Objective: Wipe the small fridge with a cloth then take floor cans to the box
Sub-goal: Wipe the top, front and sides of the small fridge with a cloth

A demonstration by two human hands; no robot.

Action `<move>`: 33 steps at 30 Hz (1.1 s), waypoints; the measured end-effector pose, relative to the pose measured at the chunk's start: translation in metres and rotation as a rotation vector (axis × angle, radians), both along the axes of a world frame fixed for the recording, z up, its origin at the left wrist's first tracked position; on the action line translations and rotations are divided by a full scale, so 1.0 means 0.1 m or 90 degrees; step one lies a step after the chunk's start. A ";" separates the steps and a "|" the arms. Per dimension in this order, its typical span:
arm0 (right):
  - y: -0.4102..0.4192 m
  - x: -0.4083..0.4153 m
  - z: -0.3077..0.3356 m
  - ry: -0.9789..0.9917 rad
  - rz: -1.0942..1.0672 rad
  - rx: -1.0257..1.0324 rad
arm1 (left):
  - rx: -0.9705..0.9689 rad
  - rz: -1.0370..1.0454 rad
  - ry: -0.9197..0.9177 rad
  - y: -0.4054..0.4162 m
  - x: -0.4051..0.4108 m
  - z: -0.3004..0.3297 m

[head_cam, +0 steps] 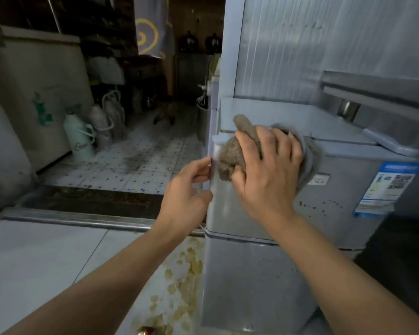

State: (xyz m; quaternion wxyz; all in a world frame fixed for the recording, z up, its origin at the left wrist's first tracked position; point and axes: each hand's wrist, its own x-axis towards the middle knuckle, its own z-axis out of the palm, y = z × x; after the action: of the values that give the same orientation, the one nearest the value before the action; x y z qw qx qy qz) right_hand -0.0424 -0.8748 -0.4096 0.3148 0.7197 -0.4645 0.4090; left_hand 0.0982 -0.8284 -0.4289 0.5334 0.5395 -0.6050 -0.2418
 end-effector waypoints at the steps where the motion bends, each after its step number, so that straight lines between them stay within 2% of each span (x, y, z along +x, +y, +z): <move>1: -0.01 0.03 0.00 0.010 0.002 -0.007 | -0.015 -0.008 0.001 0.00 0.01 -0.01; 5: -0.07 0.16 0.07 0.093 0.022 -0.021 | -0.078 -0.032 0.024 -0.04 0.03 -0.06; 9: -0.16 0.16 -0.04 0.174 0.023 -0.086 | -0.089 -0.060 0.202 -0.09 0.11 -0.22; 12: -0.22 0.10 -0.28 0.245 0.014 -0.134 | -0.094 -0.051 0.282 -0.08 0.13 -0.36; 17: -0.19 0.06 -1.08 0.361 0.066 -0.112 | -0.069 -0.034 0.298 0.02 0.11 -0.58; 21: -0.11 -0.07 -1.66 0.421 0.094 -0.040 | -0.050 -0.035 0.224 0.09 0.12 -0.67; 24: -0.17 -0.12 -1.50 0.406 0.098 -0.077 | -0.049 -0.037 0.184 0.10 0.11 -0.64; 30: -0.30 -0.08 -0.45 0.176 0.009 -0.181 | -0.100 -0.011 0.110 -0.03 0.02 -0.44; 33: -0.34 -0.04 -0.47 0.109 0.008 -0.177 | -0.129 0.011 0.117 -0.11 -0.12 -0.43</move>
State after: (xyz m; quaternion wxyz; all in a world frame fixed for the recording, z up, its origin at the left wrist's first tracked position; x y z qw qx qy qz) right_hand -0.0463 -0.9086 -0.4562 0.4472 0.7043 -0.3703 0.4085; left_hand 0.0863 -0.8393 -0.4722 0.6403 0.4637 -0.5702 -0.2235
